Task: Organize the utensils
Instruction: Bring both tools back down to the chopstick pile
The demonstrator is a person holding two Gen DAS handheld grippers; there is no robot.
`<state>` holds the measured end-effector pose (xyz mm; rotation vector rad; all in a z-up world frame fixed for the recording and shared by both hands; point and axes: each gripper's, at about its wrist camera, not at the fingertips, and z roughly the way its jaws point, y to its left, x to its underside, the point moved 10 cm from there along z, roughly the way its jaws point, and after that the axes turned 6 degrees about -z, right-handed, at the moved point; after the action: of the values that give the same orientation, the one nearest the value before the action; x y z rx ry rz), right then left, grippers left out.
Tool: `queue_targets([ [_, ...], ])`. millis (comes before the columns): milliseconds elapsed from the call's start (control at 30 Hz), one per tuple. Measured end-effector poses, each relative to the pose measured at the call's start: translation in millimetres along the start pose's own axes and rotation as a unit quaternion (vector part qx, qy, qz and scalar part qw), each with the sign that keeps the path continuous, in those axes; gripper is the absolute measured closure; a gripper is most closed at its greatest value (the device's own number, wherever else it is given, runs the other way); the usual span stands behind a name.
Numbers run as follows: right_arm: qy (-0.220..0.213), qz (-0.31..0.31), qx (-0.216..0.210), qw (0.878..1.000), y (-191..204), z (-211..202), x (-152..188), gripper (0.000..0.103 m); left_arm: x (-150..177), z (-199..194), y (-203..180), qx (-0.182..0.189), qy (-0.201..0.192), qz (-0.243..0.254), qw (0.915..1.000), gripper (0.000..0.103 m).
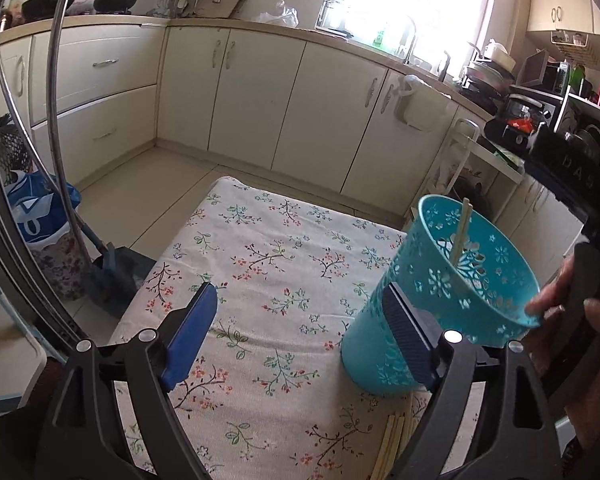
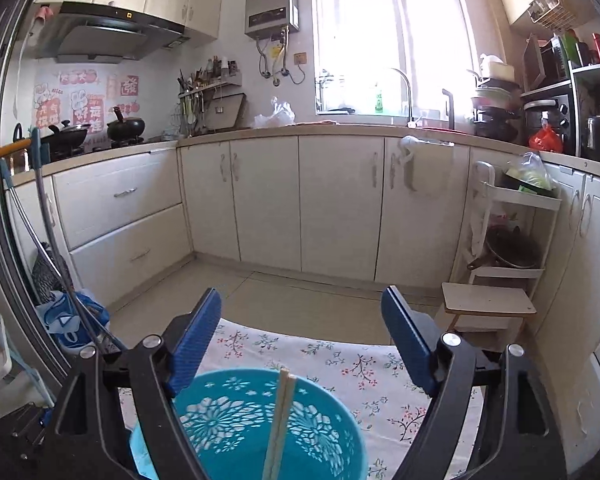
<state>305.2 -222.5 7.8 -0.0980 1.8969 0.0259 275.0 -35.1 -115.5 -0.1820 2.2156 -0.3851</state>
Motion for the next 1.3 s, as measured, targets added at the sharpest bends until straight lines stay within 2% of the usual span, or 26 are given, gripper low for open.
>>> queue_targets([
  [33,-0.012,0.012,0.003,1.0,-5.0,-10.2,-4.6,0.021,4.1,-4.3,-0.5,0.001,0.004,0.006,1.0,0.022],
  [100,-0.03,0.042,0.038,0.998,-24.3,-40.9,-10.0,0.012,12.4,-11.4,0.3,0.001,0.01,0.019,0.9998,0.02],
  [133,-0.028,0.057,0.062,0.996,-35.2,-55.1,-6.7,0.007,18.2,-14.7,1.0,0.001,0.017,0.027,0.9995,0.02],
  [167,-0.01,0.079,0.084,0.993,-46.9,-69.6,6.1,0.007,24.5,-17.0,2.2,0.001,0.025,0.036,0.999,0.02],
  [233,0.058,0.124,0.09,0.987,-58.0,-87.5,49.8,0.007,37.1,-19.5,4.9,-0.001,0.043,0.056,0.9975,0.019],
  [333,0.201,0.153,0.067,0.965,-45.6,-98.0,153.3,0.008,54.2,-22.2,8.0,-0.007,0.064,0.083,0.9945,0.019],
  [400,0.284,0.157,0.046,0.945,-26.5,-98.1,217.7,0.036,64.2,-22.7,10.1,-0.009,0.079,0.095,0.9923,0.019],
  [433,0.314,0.168,0.036,0.934,-19.1,-96.2,238.2,0.058,69.1,-23.2,10.3,-0.01,0.086,0.101,0.9911,0.019],
  [467,0.336,0.18,0.023,0.924,-10.3,-93.7,255.2,0.069,72.9,-24.3,9.9,-0.011,0.091,0.107,0.9901,0.019],
  [533,0.324,0.158,0.034,0.932,-2.0,-92.7,255.9,0.069,77.6,-27.2,8.1,-0.011,0.096,0.114,0.9887,0.019],
  [600,0.326,0.167,0.015,0.93,11.2,-87.5,251.5,0.069,79.9,-30.0,5.3,-0.01,0.098,0.12,0.9879,0.019],
  [667,0.319,0.152,0.019,0.935,15.6,-82.9,243.5,0.069,84.6,-29.8,3.4,-0.01,0.103,0.125,0.9868,0.019],
  [767,0.328,0.14,0.018,0.934,26.1,-75.5,247.9,0.069,90.5,-26.7,-1.3,-0.007,0.11,0.129,0.9856,0.019],
  [867,0.32,0.108,0.028,0.941,34.7,-68.9,245.5,0.069,97.5,-23.6,-7.3,-0.004,0.116,0.138,0.9836,0.019],
  [1033,0.318,0.13,0.013,0.939,34.4,-68.3,248.1,0.069,104.7,-18.5,-9.8,-0.003,0.126,0.138,0.9824,0.018],
  [1167,0.316,0.088,0.016,0.945,37.7,-69.4,250.1,0.071,106.1,-14.4,-10.9,-0.003,0.13,0.133,0.9825,0.018],
  [1300,0.322,0.003,0.015,0.946,38.0,-71.1,253.1,0.073,108.9,-10.2,-18.5,-0.002,0.136,0.139,0.9809,0.018],
])
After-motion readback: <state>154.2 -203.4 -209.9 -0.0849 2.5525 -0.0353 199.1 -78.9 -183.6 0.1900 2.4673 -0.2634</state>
